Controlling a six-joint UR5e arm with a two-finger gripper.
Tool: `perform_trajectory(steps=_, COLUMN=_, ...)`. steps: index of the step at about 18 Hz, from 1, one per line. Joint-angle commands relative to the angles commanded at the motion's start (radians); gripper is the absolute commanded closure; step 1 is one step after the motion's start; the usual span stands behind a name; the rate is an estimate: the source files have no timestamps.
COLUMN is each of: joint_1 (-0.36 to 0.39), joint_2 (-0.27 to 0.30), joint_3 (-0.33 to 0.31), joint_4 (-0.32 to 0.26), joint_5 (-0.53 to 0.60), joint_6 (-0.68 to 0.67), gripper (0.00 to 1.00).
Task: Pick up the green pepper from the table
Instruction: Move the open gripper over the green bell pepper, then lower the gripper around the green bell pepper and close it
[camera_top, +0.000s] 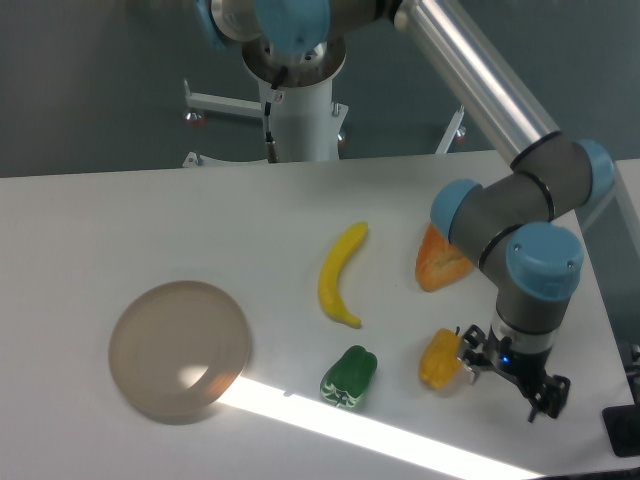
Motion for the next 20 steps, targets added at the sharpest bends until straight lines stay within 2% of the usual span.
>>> perform_trajectory(steps=3, joint_1=0.0, joint_2=0.034, joint_3=-0.071, joint_4=0.005, joint_5=-0.086, joint_6=-0.08, gripper=0.0)
perform_trajectory(steps=6, joint_1=-0.014, joint_2=0.048, joint_3=-0.129, joint_4=0.02, joint_5=-0.105, joint_6=-0.146, gripper=0.0)
perform_trajectory(steps=8, joint_1=-0.034, joint_2=0.057, joint_3=-0.158, joint_4=0.046, joint_5=-0.105, joint_6=-0.154, gripper=0.0)
perform_trajectory(steps=12, joint_1=-0.067, joint_2=0.074, joint_3=-0.206, joint_4=0.055, joint_5=-0.105, joint_6=-0.155, gripper=0.0)
perform_trajectory(steps=17, joint_1=-0.104, joint_2=0.082, joint_3=-0.27, joint_4=0.135, joint_5=-0.102, joint_6=-0.172, gripper=0.0)
perform_trajectory(steps=20, joint_1=-0.109, joint_2=0.089, joint_3=-0.296, joint_4=0.141, joint_5=-0.102, joint_6=-0.172, gripper=0.0)
